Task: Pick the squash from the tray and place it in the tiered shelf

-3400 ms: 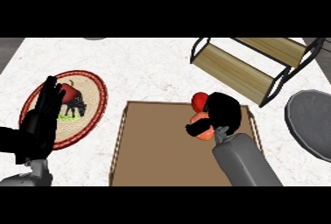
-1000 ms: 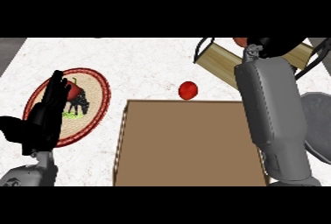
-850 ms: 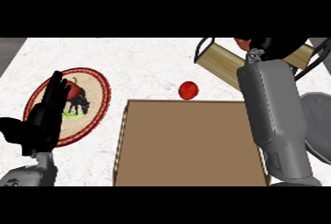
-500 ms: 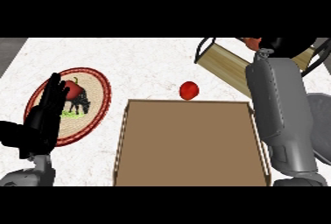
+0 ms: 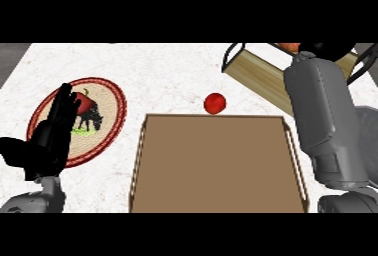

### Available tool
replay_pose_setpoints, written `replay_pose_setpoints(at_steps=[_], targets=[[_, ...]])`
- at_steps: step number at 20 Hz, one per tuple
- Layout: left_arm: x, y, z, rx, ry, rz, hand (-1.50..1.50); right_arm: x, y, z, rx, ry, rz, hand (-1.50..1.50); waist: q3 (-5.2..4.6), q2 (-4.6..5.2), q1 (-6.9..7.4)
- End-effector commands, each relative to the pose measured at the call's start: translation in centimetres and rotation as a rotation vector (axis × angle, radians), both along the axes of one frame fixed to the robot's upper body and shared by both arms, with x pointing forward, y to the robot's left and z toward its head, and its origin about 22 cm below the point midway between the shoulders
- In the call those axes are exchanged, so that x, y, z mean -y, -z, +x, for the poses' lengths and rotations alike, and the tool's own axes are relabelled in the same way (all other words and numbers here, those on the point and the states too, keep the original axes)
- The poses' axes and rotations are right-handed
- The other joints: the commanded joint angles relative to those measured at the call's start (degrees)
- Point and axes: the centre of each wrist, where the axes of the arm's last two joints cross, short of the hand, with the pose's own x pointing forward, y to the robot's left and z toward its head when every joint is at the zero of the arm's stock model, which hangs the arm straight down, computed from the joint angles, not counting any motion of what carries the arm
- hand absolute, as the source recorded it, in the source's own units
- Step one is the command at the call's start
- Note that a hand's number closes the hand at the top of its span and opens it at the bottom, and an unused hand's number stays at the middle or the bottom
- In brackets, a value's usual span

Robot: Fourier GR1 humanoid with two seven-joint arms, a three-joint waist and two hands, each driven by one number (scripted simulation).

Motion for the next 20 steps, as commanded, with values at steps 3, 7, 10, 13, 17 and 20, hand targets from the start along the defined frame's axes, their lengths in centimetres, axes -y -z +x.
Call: replay_pose_setpoints(at_steps=[3,7,10,13,17,20], targets=[[-0.4,-1.3,0.1,0.002,-0.006,0.007,0.0,0.1,-1.3,0.5,0.121,-0.028,-0.001,-1.5,0.08,0.05,-0.08],[0.0,1.2,-0.7,-0.003,-0.023,0.015,0.0,-0.7,-4.2,-0.5,0.296,-0.002,0.034,-1.5,0.04,-0.25,-0.75],[0.8,-1.9,-0.3,-0.007,-0.016,-0.004,0.0,0.2,-4.1,-1.8,0.309,0.057,0.039,-1.5,0.07,-0.62,-1.4],[-0.2,0.0,-0.5,-0.017,-0.047,0.001,0.0,0.0,-5.8,-3.3,0.353,0.147,0.063,-1.5,-0.01,-0.83,-2.15],[-2.8,0.6,-1.7,-0.024,-0.07,0.012,0.0,3.1,-5.8,-7.2,0.315,0.222,0.096,-1.5,0.0,-1.25,-3.22],[-1.2,1.5,-1.3,-0.04,-0.079,-0.008,0.0,2.5,-5.4,-10.6,0.33,0.251,0.123,-1.5,-0.02,-1.26,-3.67]])
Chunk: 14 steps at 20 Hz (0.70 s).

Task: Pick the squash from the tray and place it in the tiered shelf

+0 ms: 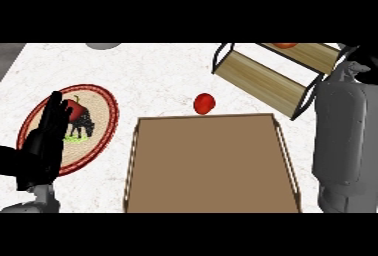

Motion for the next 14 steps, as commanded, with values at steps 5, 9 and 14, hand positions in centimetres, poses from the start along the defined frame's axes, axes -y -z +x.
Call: replay_pose_setpoints(at_steps=[5,9,14], targets=[[-0.5,0.8,-0.5,0.0,0.002,-0.002,0.0,-0.2,-1.0,-10.3,-0.012,0.004,0.081,-1.5,-0.05,-0.14,-0.13],[-0.5,0.2,0.3,0.016,0.006,0.014,0.0,1.4,-0.4,-16.2,-0.003,-0.027,0.071,-1.5,0.02,0.31,0.12],[-0.4,-0.6,0.3,0.013,0.025,-0.005,0.0,1.6,-0.9,-21.8,0.019,-0.023,0.076,-1.5,0.03,0.61,1.07]])
